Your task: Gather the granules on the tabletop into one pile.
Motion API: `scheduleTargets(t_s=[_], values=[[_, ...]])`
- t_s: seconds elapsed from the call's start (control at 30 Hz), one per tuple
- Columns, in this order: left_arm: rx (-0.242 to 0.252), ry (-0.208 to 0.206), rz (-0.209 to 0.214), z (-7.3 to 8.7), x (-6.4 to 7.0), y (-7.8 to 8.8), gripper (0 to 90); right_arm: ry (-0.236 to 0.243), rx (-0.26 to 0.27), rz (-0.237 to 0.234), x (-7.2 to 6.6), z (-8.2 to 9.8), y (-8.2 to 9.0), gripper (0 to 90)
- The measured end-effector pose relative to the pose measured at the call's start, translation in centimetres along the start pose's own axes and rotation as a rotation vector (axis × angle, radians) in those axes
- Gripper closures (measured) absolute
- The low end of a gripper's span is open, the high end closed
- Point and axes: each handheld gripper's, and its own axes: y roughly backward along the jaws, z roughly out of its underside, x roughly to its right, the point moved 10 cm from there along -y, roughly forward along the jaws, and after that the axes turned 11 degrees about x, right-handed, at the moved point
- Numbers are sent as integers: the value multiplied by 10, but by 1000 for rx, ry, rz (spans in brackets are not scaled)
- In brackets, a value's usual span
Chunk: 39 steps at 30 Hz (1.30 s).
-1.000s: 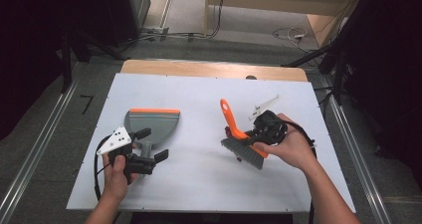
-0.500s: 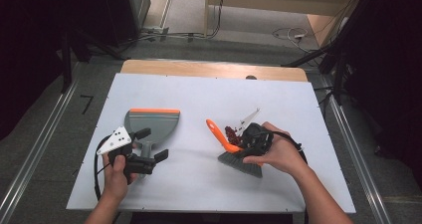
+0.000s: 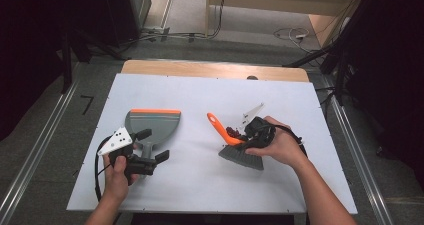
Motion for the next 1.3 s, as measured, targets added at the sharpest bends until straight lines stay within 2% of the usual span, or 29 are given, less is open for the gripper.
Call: scheduleTargets(t_s=[0.07, 0.13, 0.2, 0.23, 0.33, 0.47, 0.73, 0.9, 1.3], values=[[1, 0, 0, 0, 0, 0, 5, -14, 3, 13, 3, 0, 1, 678], [0, 0, 1, 0, 0, 0, 5, 3, 14, 17, 8, -2, 0, 678], [0, 0, 1, 0, 0, 0, 5, -11, 17, 19, 10, -2, 0, 678], [-2, -1, 0, 0, 0, 0, 5, 4, 24, 22, 12, -3, -1, 678], [-3, -2, 0, 0, 0, 0, 5, -12, 16, 23, 15, -3, 0, 678], [-4, -2, 1, 1, 0, 0, 5, -4, 33, 36, 23, -5, -1, 678], [-6, 2, 0, 2, 0, -1, 5, -1, 37, 52, 31, -8, -1, 678], [-7, 0, 0, 2, 0, -1, 5, 9, 48, 44, 36, -9, -2, 677], [-7, 0, 1, 2, 0, -1, 5, -7, 50, 65, 48, -12, -1, 678]])
